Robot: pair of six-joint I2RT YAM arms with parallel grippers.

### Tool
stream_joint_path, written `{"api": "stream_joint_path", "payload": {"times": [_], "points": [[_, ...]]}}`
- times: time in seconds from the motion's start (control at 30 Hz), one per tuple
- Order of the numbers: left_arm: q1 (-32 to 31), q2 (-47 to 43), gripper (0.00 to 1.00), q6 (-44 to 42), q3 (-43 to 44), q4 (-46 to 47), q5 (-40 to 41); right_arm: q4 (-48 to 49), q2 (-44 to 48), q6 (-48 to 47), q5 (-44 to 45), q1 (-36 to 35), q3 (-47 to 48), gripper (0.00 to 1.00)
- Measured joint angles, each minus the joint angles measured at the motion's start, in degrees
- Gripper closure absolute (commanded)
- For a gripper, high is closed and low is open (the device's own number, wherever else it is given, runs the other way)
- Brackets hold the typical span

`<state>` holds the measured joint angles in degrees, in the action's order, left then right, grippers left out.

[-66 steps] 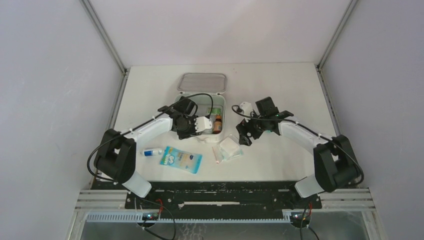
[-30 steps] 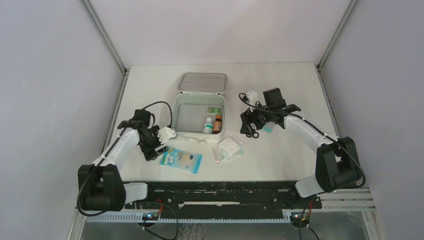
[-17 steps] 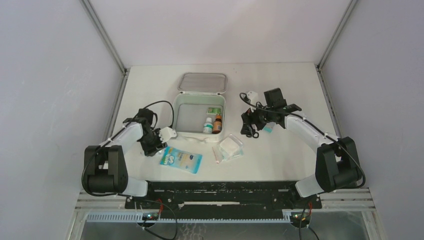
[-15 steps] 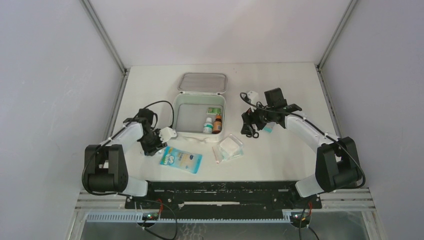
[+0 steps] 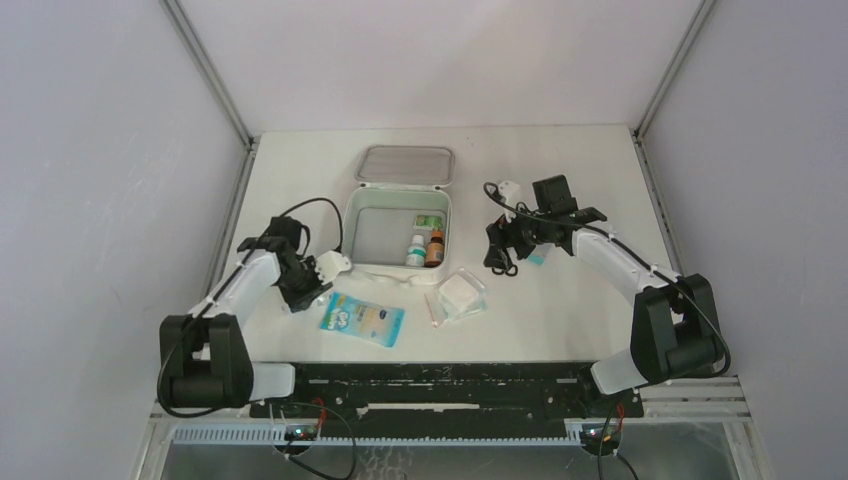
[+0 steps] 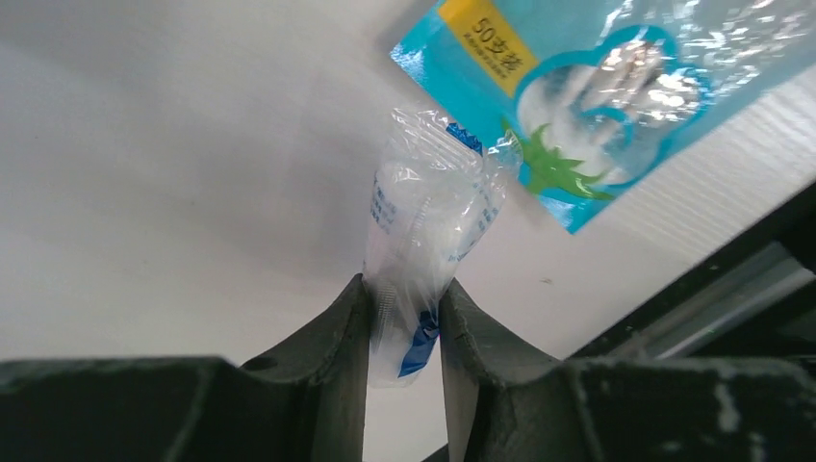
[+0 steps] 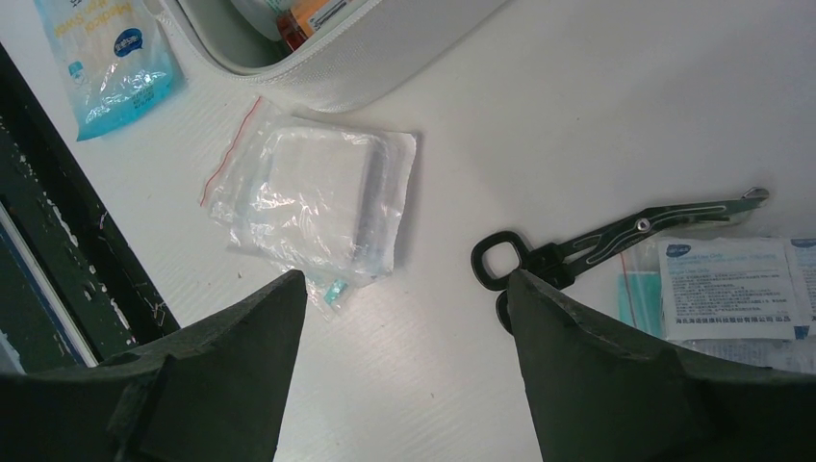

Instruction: Organize the medicine kit

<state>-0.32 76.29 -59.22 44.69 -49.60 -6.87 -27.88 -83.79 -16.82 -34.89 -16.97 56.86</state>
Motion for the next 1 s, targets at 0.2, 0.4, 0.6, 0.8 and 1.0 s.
{"api": "stream_joint_path", "payload": {"times": [0.2, 0.4, 0.6, 0.8, 1.0], "points": [[0.0, -5.0, 0.67, 4.2, 6.1, -6.2, -7.9, -0.2, 0.0, 0.0, -0.1, 0.3, 0.0, 0.24], [-0.5, -3.7, 0.68, 15.0, 18.5, -5.7, -16.8, -0.3, 0.1, 0.0, -0.1, 0.5, 0.0, 0.24], [-5.0, 3.3, 0.69, 31.2, 27.9, 0.0, -21.0, -2.5, 2.5, -0.5, 0.7, 0.8, 1.4, 0.24], [-10.4, 14.0, 0.71, 48.9, 34.9, 6.3, -22.4, -4.3, 7.6, -1.3, 2.7, 1.3, 1.8, 0.24], [-13.5, 23.7, 0.71, 62.5, 37.3, 11.7, -21.7, -4.4, 11.4, -1.3, 3.4, 3.2, 1.8, 0.24]]}}
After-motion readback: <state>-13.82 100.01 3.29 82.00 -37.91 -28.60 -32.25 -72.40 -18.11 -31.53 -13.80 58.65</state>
